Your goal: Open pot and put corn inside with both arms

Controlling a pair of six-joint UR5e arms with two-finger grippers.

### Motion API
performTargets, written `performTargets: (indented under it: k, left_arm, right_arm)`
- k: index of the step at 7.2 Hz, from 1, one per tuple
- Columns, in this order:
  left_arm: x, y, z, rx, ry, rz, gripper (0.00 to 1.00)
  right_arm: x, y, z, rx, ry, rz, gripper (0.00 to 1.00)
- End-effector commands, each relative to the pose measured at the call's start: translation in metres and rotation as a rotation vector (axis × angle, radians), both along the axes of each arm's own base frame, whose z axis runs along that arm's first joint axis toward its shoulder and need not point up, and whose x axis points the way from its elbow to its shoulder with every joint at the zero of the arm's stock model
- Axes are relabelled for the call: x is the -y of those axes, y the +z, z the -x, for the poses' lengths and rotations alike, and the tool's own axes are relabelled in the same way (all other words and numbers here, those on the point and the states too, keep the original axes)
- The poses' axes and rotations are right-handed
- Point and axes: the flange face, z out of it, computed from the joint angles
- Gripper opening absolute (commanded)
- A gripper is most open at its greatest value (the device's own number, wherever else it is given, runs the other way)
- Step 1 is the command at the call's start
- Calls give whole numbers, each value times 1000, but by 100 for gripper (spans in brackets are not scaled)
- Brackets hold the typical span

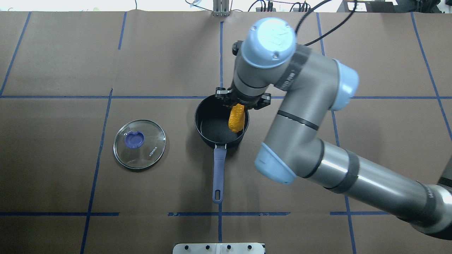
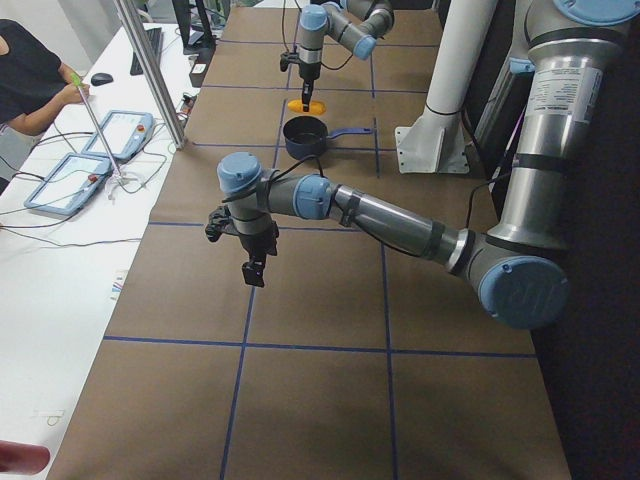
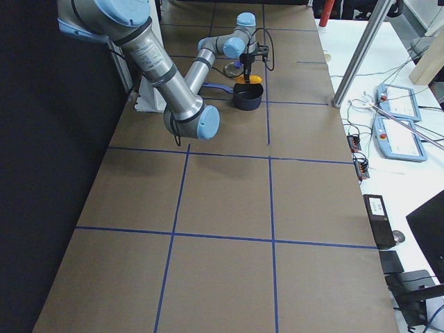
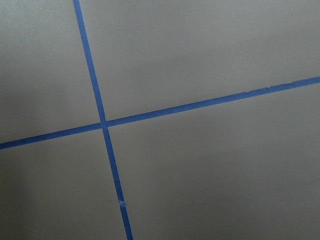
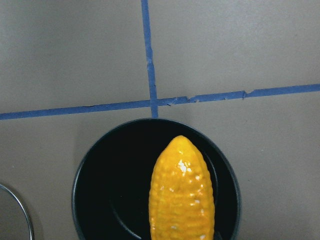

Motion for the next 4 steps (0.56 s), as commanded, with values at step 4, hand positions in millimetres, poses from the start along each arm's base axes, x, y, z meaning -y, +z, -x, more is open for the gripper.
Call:
performTargets:
  k: [4]
  left_arm:
    - [1, 3, 1, 1, -2, 5, 100]
  right_arm:
    - [4, 22, 55, -26, -9, -14, 42]
